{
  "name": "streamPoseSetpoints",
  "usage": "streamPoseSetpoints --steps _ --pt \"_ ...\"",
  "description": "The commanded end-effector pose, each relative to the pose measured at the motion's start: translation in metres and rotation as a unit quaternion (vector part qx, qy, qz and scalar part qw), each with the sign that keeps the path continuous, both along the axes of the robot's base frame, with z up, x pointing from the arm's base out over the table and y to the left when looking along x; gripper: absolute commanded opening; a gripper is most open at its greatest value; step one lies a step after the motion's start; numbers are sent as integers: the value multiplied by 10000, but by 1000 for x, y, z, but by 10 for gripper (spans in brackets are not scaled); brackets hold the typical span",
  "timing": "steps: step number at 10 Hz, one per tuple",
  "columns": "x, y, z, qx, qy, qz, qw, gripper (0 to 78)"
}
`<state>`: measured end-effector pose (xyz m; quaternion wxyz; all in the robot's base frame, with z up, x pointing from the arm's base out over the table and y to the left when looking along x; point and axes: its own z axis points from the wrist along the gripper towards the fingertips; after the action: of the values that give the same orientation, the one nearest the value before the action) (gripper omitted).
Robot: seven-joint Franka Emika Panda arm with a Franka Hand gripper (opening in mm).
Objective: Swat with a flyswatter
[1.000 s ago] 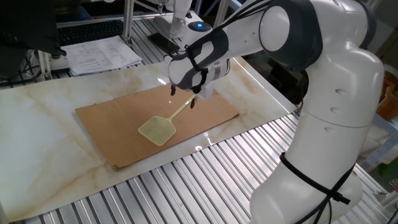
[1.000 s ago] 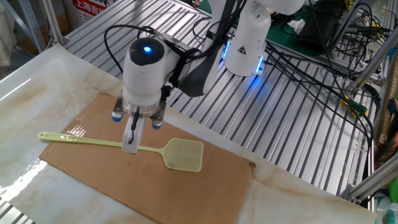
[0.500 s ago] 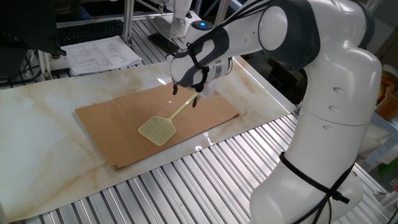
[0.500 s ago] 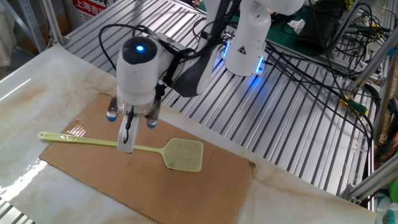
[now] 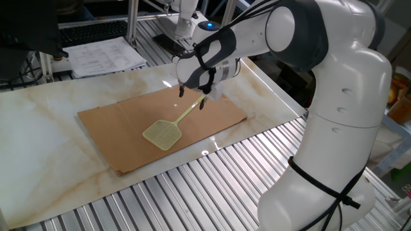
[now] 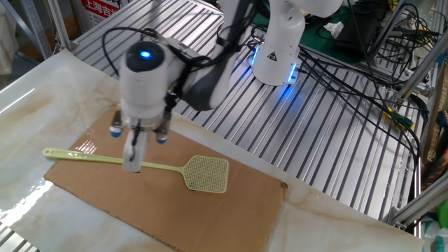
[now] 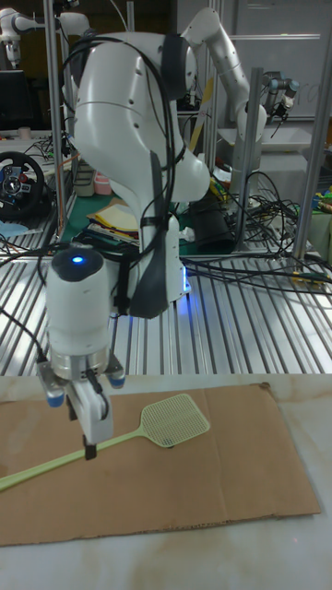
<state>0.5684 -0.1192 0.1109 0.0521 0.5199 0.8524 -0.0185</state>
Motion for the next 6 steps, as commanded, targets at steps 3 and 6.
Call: streamPoseSetpoints --steps 3,6 --pt "43 -93 -4 -70 -24 448 9990 774" --pt "49 -99 -5 -62 -22 506 9987 774"
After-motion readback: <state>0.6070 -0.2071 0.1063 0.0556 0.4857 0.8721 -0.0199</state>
